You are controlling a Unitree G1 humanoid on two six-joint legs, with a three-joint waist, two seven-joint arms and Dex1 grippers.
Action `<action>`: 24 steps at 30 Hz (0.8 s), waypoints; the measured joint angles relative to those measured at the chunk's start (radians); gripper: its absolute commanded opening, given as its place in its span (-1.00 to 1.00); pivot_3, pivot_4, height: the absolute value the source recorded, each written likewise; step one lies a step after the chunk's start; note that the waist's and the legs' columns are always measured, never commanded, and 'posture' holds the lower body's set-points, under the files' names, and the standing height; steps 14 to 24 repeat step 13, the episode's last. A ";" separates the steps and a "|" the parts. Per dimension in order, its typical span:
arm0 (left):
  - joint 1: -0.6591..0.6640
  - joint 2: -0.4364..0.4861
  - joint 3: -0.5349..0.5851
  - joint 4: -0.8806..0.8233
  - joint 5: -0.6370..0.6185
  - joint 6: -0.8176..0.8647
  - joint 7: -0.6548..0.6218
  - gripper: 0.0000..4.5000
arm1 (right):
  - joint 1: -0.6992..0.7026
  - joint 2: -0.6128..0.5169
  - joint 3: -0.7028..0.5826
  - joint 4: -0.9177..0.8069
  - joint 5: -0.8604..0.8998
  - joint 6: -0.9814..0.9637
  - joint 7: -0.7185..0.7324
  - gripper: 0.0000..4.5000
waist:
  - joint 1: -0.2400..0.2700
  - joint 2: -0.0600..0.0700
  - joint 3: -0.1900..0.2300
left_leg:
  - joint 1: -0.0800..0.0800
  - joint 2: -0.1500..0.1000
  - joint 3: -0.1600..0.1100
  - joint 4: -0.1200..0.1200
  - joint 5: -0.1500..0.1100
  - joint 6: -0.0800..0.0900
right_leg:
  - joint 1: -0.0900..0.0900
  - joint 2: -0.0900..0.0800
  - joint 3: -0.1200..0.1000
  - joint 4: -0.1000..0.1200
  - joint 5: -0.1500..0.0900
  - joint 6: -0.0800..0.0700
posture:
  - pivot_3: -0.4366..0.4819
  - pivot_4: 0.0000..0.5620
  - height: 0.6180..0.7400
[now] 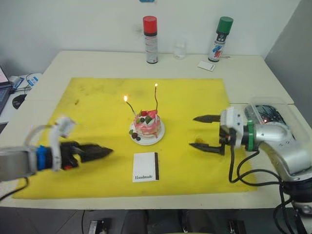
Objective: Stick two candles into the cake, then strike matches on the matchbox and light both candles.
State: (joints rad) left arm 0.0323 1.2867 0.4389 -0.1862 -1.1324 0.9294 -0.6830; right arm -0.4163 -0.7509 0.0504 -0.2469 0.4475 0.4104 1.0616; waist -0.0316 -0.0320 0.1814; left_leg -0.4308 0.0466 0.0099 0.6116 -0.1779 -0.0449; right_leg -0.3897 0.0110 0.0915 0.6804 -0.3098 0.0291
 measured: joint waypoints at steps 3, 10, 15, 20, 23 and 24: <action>-0.054 0.006 0.030 0.082 0.219 -0.202 -0.069 1.00 | -0.032 -0.029 -0.053 0.060 0.027 0.031 0.008 1.00 | 0.004 0.000 0.000 | 0.000 0.000 0.002 -0.001 0.000 0.000 | 0.000 -0.005 0.000 0.000 0.000 -0.001 | -0.05 -0.47 1.00; -0.233 -0.069 -0.064 0.192 0.436 -0.390 -0.146 1.00 | -0.060 -0.072 -0.080 0.093 0.084 0.130 0.051 1.00 | 0.002 0.000 0.000 | -0.002 0.001 0.003 -0.002 -0.002 0.003 | -0.001 -0.004 0.000 0.000 0.003 0.006 | -0.05 -0.47 1.00; -0.283 -0.085 -0.088 0.228 0.460 -0.389 -0.182 1.00 | -0.060 -0.081 -0.080 0.093 0.084 0.146 0.057 1.00 | -0.001 0.000 0.000 | -0.002 0.001 0.003 -0.002 -0.002 0.003 | -0.002 -0.002 0.000 0.001 0.003 0.006 | -0.05 -0.47 1.00; -0.283 -0.085 -0.088 0.228 0.460 -0.389 -0.182 1.00 | -0.060 -0.081 -0.080 0.093 0.084 0.146 0.057 1.00 | -0.001 0.000 0.000 | -0.002 0.001 0.003 -0.002 -0.002 0.003 | -0.002 -0.002 0.000 0.001 0.003 0.006 | -0.05 -0.47 1.00; -0.283 -0.085 -0.088 0.228 0.460 -0.389 -0.182 1.00 | -0.060 -0.081 -0.080 0.093 0.084 0.146 0.057 1.00 | -0.001 0.000 0.000 | -0.002 0.001 0.003 -0.002 -0.002 0.003 | -0.002 -0.002 0.000 0.001 0.003 0.006 | -0.05 -0.47 1.00; -0.283 -0.085 -0.088 0.228 0.460 -0.389 -0.182 1.00 | -0.060 -0.081 -0.080 0.093 0.084 0.146 0.057 1.00 | -0.001 0.000 0.000 | -0.002 0.001 0.003 -0.002 -0.002 0.003 | -0.002 -0.002 0.000 0.001 0.003 0.006 | -0.05 -0.47 1.00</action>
